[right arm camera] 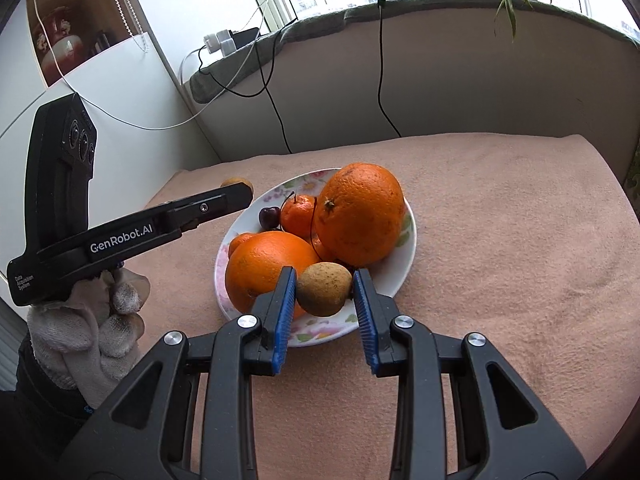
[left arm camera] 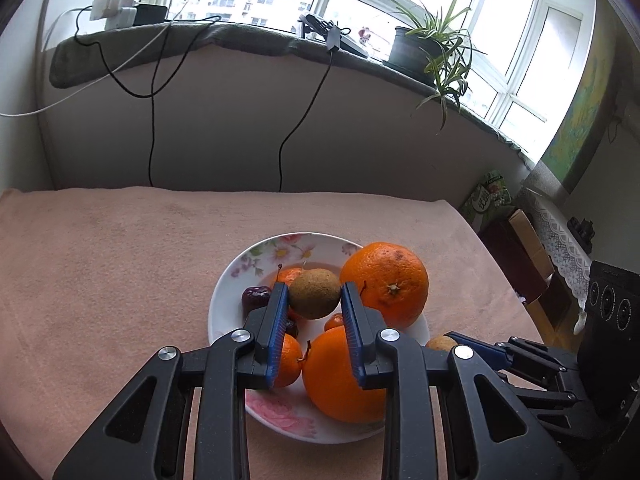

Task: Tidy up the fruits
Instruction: 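Lower both brown fruits into the plate and open both grippers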

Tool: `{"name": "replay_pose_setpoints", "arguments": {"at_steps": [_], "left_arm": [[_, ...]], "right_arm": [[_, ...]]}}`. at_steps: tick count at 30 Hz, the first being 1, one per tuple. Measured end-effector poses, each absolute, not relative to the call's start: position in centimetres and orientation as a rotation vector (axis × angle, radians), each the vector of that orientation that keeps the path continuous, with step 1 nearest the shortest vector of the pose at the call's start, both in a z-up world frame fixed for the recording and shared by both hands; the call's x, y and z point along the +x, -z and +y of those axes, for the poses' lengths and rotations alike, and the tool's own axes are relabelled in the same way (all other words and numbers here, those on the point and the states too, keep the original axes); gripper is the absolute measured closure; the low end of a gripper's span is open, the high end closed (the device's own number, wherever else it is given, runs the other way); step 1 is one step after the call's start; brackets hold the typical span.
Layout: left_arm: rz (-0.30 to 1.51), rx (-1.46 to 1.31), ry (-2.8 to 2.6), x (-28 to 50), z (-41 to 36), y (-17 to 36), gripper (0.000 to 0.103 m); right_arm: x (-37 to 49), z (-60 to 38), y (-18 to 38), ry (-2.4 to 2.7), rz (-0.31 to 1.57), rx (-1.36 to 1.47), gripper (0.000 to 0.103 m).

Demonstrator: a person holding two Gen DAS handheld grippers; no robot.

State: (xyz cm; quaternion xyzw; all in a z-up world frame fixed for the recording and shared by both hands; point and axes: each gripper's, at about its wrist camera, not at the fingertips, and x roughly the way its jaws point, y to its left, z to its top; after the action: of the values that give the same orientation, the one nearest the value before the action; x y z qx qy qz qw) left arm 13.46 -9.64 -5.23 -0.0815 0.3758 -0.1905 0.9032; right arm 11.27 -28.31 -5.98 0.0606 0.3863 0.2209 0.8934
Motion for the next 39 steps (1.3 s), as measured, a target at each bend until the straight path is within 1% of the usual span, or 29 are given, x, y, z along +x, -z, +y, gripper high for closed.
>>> {"name": "replay_pose_setpoints", "arguments": {"at_steps": [15, 37, 39], "left_arm": [[0.788, -0.083, 0.388, 13.8, -11.5, 5.4, 0.078], [0.760, -0.069, 0.374, 12.6, -11.2, 4.7, 0.077], [0.749, -0.075, 0.370, 12.0, -11.0, 4.4, 0.067]], "right_arm": [[12.4, -27.8, 6.4, -0.457, 0.817, 0.080, 0.072], [11.9, -27.6, 6.3, -0.425, 0.799, 0.056, 0.072], [11.6, -27.8, 6.0, -0.430, 0.793, 0.070, 0.072]]}}
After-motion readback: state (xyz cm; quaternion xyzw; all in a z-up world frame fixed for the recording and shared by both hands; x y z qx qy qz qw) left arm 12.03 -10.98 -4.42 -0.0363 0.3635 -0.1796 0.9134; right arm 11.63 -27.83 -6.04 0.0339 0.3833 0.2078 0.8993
